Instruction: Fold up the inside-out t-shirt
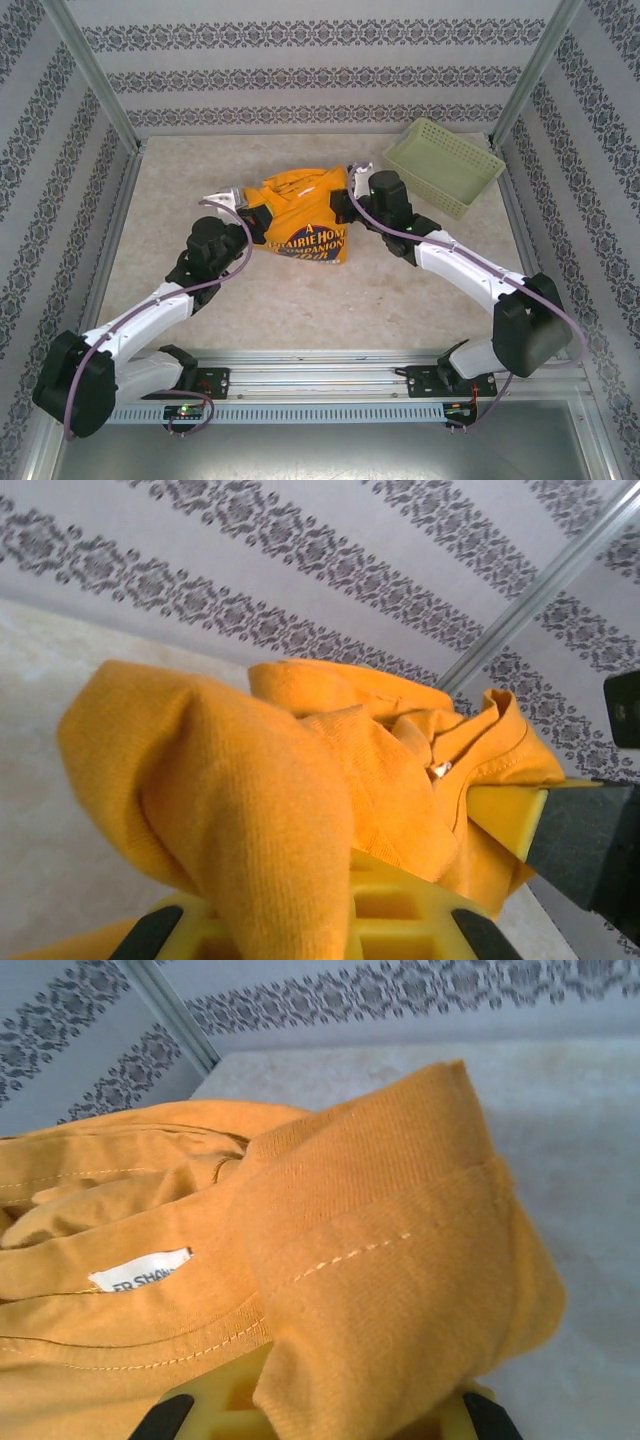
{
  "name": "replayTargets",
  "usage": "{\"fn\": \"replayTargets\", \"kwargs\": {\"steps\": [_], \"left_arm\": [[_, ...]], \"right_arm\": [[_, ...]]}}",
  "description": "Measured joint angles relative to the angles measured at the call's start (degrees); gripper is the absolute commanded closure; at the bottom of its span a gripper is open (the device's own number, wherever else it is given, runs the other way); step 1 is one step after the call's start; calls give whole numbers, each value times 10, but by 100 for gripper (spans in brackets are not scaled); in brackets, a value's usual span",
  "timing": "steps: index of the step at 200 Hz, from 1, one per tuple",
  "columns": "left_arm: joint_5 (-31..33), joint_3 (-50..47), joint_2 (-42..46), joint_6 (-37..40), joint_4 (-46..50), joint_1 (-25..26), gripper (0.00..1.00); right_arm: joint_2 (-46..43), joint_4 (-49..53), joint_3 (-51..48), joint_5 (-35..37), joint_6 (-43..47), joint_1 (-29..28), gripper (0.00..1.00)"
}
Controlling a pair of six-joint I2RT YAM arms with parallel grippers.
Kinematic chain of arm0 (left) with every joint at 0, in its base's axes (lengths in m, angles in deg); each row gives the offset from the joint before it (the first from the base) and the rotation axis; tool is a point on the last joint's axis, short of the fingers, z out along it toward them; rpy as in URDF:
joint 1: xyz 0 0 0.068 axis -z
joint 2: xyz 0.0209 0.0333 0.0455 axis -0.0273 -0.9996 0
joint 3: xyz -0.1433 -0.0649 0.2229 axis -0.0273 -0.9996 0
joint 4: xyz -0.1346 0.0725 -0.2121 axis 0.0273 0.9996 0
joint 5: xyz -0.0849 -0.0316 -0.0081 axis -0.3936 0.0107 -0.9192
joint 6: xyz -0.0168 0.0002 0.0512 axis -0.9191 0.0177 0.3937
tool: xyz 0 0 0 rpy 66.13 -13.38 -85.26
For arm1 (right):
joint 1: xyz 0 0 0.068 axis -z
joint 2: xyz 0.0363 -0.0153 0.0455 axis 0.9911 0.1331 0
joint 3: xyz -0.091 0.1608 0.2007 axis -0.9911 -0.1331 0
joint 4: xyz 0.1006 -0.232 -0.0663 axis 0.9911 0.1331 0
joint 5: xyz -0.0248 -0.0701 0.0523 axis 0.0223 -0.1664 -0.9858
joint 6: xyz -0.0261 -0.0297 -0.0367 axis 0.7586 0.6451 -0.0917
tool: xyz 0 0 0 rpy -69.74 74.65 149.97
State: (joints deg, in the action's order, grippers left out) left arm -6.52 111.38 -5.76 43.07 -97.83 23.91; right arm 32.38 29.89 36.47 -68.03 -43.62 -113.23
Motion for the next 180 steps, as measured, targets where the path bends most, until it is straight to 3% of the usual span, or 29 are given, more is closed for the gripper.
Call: {"fn": "replayTargets", "kwargs": {"steps": [38,79,119,154,180], "left_arm": [[-36,-50,30,24,-103,0,100],[-77,-168,104,-7,-137,0,100],[-103,-259,209,-90,-64,6,100],[-101,-266,254,-130,22,8,100],[-67,-246,230,-136,90,8,100]], "right_arm": [[-40,-67,-39,-32,47,-4,100],[-108,-115,-170,-47,37,-24,100],[-138,-117,-274,-46,-44,-71,100],[-123,-105,-277,-34,-110,-92,100],[-81,-40,-231,-17,-142,-94,100]]}}
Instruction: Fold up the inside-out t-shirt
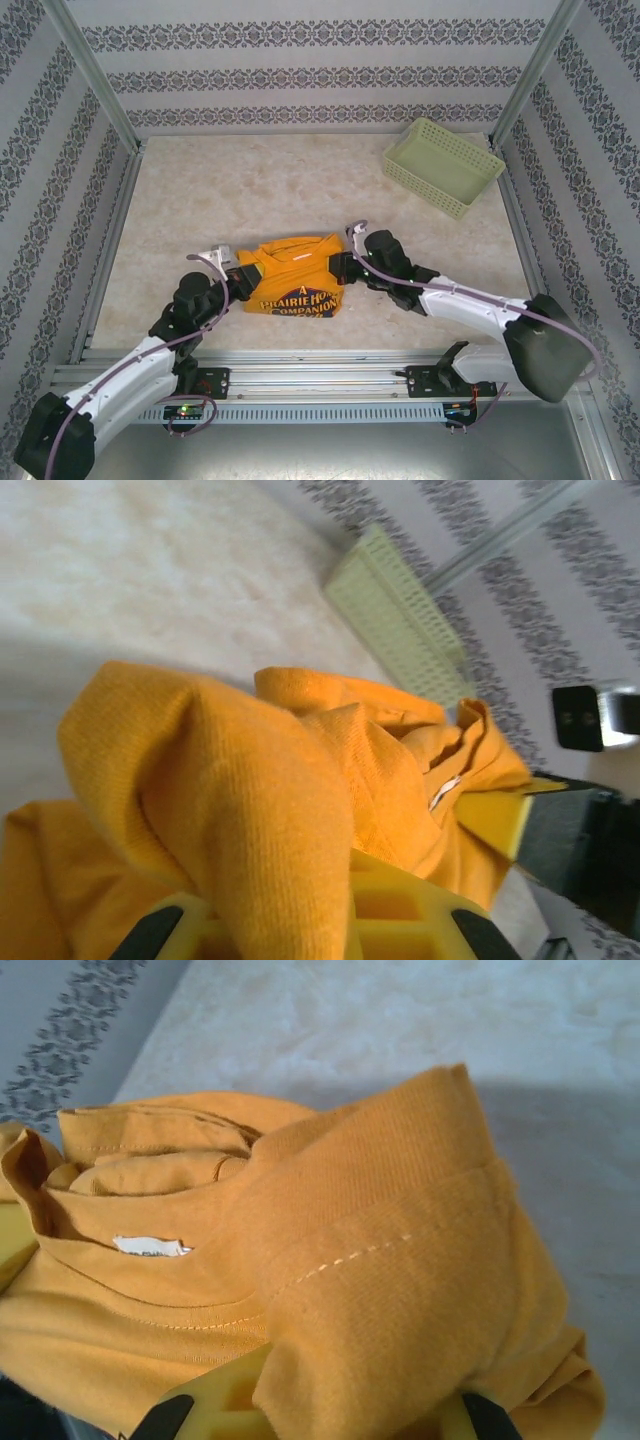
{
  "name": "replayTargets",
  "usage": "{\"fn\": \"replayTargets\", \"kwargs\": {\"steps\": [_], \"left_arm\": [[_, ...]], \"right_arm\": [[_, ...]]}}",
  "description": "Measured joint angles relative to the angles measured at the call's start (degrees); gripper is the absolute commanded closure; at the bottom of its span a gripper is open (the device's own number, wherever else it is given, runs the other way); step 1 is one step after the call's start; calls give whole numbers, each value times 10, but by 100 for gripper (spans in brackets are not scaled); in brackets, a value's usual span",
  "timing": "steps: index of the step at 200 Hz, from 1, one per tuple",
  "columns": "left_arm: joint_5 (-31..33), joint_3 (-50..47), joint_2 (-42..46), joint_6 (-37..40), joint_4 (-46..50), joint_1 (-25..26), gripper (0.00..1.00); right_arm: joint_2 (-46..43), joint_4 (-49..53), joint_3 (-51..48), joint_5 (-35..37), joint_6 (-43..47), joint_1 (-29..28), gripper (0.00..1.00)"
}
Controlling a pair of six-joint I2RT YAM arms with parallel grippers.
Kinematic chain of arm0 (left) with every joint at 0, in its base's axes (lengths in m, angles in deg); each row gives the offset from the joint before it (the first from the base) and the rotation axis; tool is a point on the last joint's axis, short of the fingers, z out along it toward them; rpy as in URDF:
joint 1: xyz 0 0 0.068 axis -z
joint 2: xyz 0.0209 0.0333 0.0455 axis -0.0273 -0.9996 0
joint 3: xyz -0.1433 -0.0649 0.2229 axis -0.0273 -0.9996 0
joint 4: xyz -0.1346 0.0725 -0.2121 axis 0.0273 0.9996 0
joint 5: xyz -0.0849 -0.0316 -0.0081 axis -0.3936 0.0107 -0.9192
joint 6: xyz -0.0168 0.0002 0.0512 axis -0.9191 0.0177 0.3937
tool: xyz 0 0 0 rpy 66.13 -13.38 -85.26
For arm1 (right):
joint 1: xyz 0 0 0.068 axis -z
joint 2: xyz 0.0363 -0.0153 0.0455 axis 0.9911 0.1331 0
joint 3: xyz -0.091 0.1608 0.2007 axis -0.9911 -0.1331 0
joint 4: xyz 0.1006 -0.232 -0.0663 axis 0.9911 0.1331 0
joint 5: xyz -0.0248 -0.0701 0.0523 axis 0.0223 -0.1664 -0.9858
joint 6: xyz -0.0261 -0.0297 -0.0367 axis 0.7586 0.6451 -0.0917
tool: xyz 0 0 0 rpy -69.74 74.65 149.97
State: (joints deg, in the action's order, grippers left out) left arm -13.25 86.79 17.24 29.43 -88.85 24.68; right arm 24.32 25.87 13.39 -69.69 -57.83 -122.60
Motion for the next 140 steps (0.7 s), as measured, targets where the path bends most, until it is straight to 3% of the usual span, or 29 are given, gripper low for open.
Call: {"fn": "replayTargets", "kwargs": {"steps": [44,91,123,140], "left_arm": [[31,86,-149,1,37,0,94],[35,142,-281,5,68,0,65],[41,198,-327,14,151,-9,52],[65,230,-319,22,212,-19,43]], "right_arm": [[83,102,104,12,-55,32,100],[165,176,134,30,-93,38,100],[175,225,154,57,-90,42,58],[171,249,176,78,-70,45,42]]}}
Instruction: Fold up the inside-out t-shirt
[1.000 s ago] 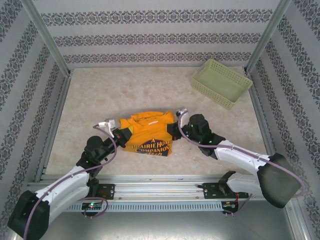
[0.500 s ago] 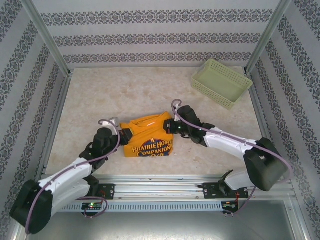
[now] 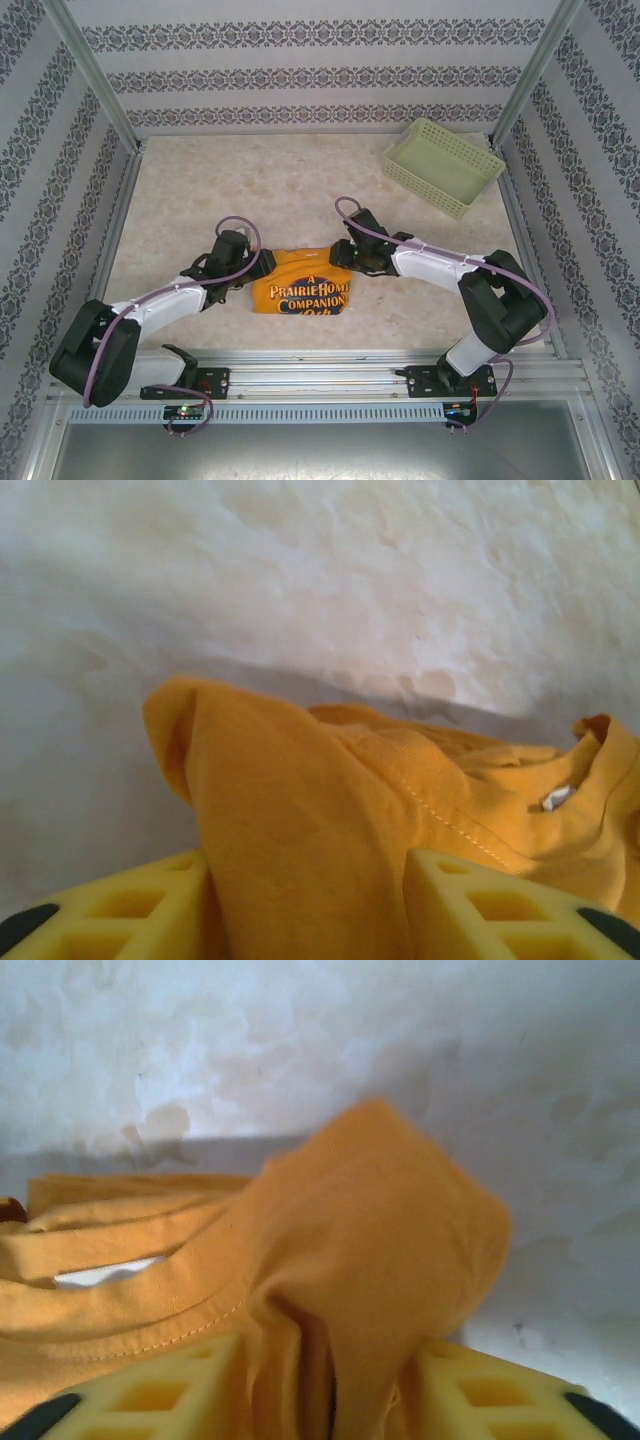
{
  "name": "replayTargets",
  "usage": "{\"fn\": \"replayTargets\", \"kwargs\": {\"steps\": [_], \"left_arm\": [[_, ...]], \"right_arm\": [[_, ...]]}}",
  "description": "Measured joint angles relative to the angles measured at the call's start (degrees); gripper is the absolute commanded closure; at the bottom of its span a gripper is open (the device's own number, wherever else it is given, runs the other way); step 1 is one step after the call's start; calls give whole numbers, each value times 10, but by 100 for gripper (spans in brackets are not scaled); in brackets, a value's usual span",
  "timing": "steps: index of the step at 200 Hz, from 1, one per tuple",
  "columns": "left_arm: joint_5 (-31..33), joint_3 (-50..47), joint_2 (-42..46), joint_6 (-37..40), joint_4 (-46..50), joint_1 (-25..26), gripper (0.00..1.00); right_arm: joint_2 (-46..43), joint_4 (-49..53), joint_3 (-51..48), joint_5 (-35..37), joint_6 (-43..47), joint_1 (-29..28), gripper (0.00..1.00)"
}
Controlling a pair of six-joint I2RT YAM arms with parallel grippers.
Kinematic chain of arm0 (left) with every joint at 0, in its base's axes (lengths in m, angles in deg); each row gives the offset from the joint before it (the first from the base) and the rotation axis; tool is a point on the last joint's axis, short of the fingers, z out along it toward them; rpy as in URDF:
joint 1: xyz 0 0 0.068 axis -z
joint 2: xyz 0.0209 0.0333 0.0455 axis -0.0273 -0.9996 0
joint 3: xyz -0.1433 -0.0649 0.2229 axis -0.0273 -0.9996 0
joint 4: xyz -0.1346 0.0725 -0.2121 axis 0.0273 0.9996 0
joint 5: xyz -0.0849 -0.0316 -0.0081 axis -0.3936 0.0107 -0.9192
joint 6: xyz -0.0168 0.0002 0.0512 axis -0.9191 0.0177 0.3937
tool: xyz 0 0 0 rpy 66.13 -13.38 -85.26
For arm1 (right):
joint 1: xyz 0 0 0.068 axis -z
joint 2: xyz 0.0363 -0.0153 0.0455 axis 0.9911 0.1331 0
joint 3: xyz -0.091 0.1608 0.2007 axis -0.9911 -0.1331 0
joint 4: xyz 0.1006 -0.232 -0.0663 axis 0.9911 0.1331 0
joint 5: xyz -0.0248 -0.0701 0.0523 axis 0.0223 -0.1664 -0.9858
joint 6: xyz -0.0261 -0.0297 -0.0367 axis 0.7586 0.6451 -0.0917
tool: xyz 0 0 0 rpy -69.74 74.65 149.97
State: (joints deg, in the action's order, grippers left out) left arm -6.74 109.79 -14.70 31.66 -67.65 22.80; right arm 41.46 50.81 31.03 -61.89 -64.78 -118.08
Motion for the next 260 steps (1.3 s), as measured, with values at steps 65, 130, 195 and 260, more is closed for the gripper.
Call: {"fn": "replayTargets", "kwargs": {"steps": [65,130,195,260], "left_arm": [[97,67,156,24,207,45,26],[104,68,-13,14,212,117,41],[47,115,-163,11,140,76,59],[-30,330,-358,22,128,-28,69]], "right_arm": [[-127,102,9,126,39,-84,29],[-28,72,-34,133,-31,-132,28],[70,59,16,21,-40,-34,45],[261,199,287,-104,13,78,71]]}}
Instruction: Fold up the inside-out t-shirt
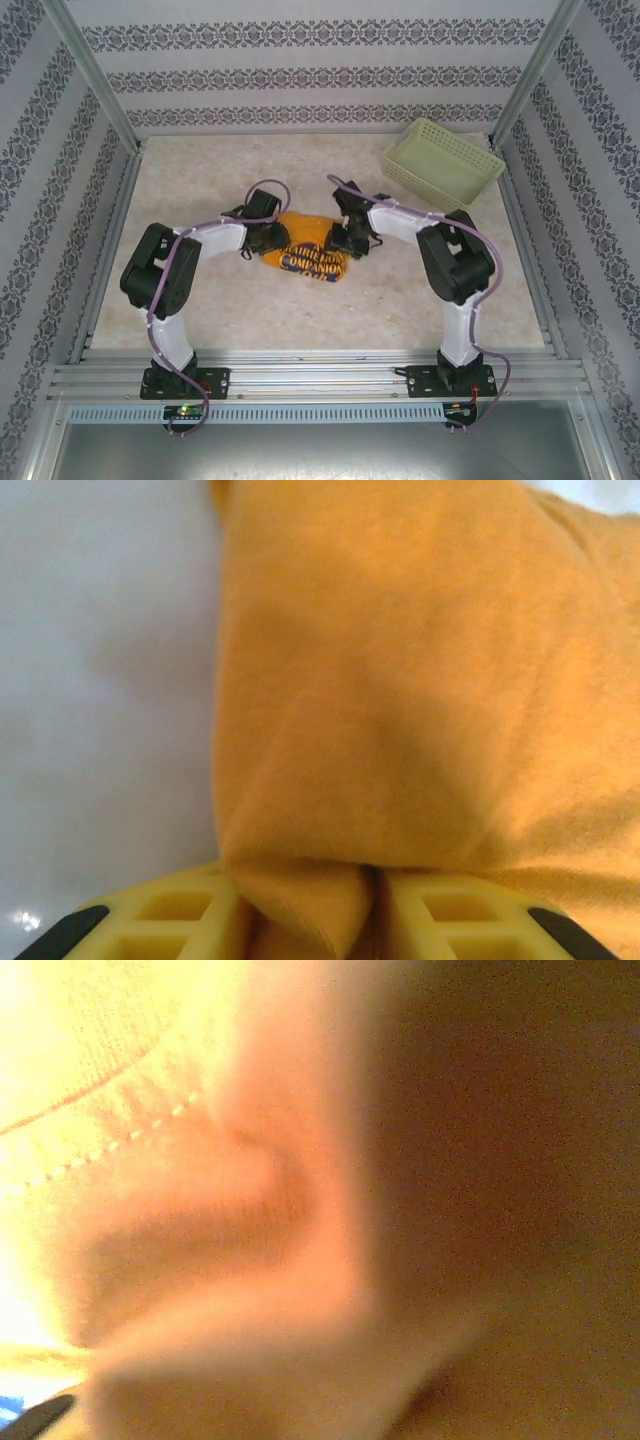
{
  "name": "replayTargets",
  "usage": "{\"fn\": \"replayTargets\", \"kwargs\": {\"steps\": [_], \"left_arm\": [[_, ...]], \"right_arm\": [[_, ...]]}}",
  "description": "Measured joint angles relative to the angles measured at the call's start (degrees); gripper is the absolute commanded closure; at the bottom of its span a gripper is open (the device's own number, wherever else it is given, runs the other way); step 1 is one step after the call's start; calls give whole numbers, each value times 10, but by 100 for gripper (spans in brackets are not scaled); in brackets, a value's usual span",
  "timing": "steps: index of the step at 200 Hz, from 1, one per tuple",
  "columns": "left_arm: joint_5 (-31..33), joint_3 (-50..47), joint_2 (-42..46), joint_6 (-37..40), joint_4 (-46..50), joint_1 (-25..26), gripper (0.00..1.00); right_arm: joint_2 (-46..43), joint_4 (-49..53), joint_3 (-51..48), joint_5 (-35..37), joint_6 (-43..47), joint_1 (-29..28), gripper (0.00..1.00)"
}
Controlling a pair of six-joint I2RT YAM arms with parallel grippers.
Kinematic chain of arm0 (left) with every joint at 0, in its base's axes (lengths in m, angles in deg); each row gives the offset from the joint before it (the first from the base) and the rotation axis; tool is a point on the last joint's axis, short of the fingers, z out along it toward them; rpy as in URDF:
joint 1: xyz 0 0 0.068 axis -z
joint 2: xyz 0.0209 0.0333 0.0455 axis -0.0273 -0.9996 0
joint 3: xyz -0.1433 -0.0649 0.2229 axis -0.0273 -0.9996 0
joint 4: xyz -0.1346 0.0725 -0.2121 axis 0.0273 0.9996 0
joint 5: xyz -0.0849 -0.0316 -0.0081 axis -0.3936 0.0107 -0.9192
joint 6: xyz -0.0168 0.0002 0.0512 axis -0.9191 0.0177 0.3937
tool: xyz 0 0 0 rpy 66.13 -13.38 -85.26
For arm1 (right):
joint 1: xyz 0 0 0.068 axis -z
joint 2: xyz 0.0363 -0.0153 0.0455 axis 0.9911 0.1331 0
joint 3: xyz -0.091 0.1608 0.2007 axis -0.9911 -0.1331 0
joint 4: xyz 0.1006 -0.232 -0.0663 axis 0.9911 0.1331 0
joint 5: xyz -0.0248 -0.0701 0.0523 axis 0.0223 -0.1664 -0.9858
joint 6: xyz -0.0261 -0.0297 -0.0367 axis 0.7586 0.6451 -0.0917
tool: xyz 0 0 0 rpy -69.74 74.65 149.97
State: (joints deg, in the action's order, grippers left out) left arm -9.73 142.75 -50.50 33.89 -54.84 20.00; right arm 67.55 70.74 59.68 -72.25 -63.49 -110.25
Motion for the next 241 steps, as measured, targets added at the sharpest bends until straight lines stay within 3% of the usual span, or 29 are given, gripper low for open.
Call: {"fn": "replayTargets", "kwargs": {"steps": [26,77,101,124,142,171,198,241], "left_arm": [[-20,88,-71,-1,-16,-26,74],[-78,302,-235,-14,-68,-73,74],[-101,409,-307,-27,-83,-91,64],[-105,459,-330,-28,-80,-102,43],[-91,483,-330,-8,-47,-109,31],[-44,454,-283,26,-3,-116,11],[12,313,-143,63,13,-116,0],[114,21,144,135,-54,-116,0]], "right_arm": [[106,-42,157,6,25,50,83],[311,24,520,16,49,102,85],[400,58,687,7,42,122,65],[411,74,716,-2,36,140,46],[383,75,682,1,40,151,36],[264,72,532,21,64,153,30],[72,21,305,36,96,150,28],[-245,-102,-50,118,189,150,22]]}}
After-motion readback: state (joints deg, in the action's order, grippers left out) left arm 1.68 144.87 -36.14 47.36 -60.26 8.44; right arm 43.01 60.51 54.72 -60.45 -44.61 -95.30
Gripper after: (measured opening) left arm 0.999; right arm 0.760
